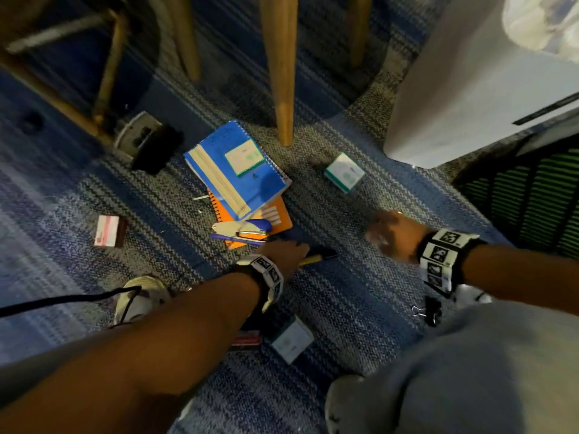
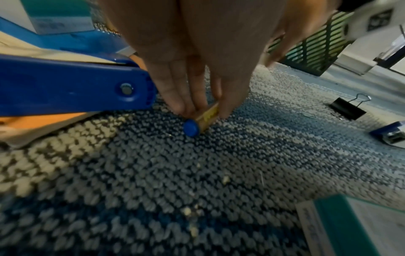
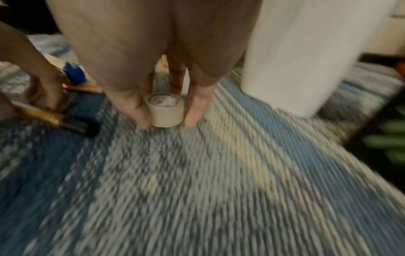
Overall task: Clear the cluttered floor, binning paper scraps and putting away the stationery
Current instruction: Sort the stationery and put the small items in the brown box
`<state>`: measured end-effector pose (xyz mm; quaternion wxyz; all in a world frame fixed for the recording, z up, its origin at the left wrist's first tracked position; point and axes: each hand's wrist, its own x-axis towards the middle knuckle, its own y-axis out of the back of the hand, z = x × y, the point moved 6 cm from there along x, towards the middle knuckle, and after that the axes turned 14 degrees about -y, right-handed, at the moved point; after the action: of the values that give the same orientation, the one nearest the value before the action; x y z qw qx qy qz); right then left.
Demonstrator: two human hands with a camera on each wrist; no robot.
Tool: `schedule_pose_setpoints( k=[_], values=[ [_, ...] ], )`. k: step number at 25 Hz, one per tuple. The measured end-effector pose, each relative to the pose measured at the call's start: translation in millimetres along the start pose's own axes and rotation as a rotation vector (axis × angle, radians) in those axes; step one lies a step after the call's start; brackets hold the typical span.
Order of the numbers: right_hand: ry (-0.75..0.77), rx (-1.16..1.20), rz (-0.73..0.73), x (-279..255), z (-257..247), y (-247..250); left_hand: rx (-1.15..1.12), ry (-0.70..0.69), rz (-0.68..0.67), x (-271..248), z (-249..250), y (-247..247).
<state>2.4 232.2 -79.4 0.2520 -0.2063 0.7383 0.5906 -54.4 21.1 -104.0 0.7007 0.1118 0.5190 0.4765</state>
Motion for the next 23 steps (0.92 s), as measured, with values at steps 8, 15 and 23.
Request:
schedule_pose_setpoints(
  k=[8, 15, 23],
  values=[
    [0.061, -0.042, -0.164, 63, -89, 79, -0.012, 0.245, 0.542, -45, -43, 51],
    [-0.048, -0.271, 0.113, 123, -98, 125, -0.699, 0.979, 0.909, -111, -164, 47],
    [-0.376, 0.447, 0.0, 169, -144, 59, -1.124, 0.838, 0.717, -81, -213, 23]
  ],
)
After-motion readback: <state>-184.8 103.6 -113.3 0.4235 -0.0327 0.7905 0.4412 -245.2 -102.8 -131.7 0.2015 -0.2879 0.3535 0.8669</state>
